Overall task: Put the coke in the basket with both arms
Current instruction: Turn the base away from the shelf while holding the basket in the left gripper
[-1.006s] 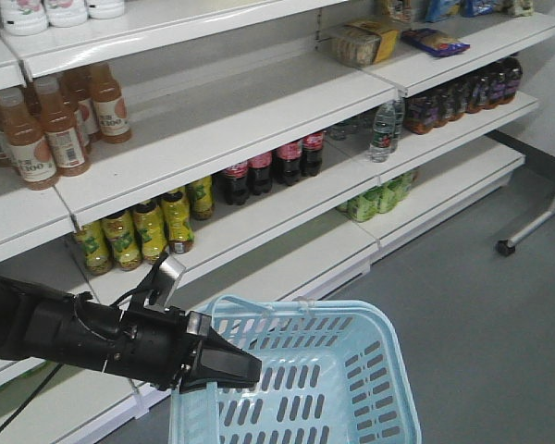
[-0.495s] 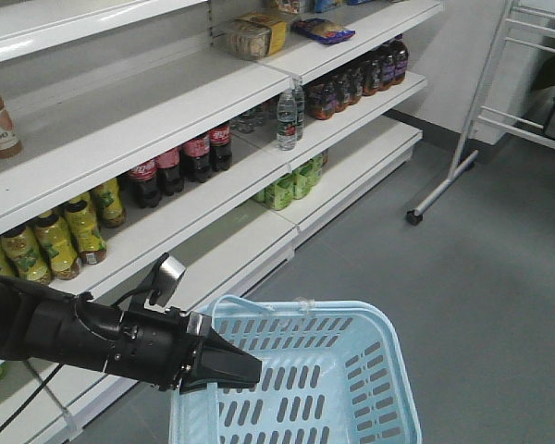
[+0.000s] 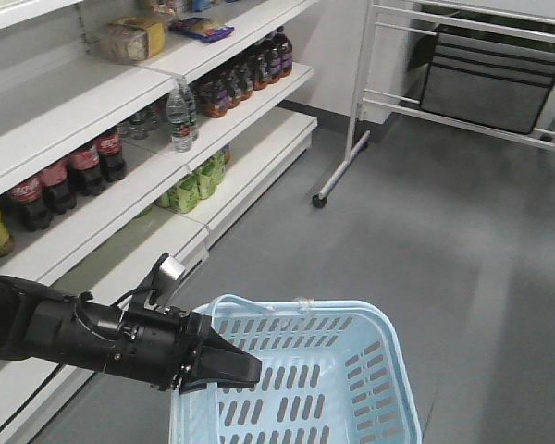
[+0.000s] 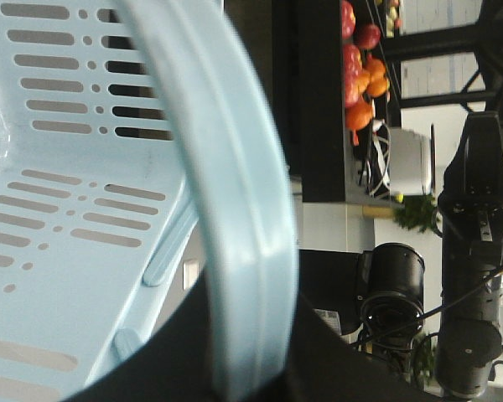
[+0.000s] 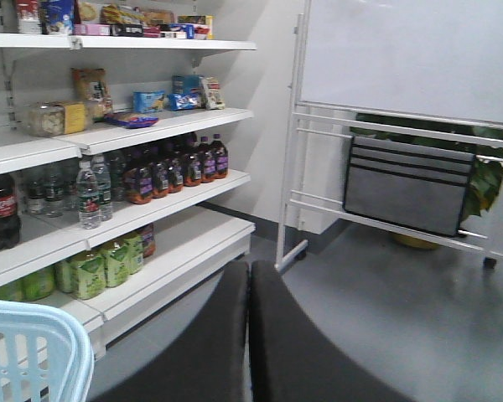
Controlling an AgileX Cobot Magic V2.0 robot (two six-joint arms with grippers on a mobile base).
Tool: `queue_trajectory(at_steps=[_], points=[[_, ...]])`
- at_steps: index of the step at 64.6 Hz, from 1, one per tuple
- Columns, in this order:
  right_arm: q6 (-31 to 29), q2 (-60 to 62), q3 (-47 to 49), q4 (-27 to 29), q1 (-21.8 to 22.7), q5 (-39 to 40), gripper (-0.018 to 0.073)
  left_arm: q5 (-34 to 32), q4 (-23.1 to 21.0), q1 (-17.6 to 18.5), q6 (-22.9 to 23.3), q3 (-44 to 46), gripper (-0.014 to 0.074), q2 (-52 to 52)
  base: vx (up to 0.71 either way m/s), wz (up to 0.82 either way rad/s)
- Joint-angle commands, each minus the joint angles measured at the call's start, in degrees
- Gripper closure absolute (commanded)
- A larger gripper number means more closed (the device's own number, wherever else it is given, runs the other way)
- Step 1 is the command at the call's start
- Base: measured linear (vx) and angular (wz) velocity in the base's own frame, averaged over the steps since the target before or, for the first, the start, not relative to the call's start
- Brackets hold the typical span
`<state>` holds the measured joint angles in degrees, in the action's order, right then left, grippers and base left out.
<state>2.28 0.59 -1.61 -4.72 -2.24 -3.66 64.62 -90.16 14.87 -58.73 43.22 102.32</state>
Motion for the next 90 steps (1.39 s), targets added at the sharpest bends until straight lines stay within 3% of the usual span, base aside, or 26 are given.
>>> queue_trajectory(at_steps=[1,90], points=[[-0.2,1.1,-0.6,-0.4,0.4,4.1,0.0568,5.4,-3.9,0.2,-0.6,1.1,0.0603,-2.8,-0.02,-0.42],[-0.2,1.1,-0.6,-0.4,0.4,4.1,0.0568,5.4,-3.9,0.2,-0.6,1.1,0.0603,-2.8,0.01,-0.34]])
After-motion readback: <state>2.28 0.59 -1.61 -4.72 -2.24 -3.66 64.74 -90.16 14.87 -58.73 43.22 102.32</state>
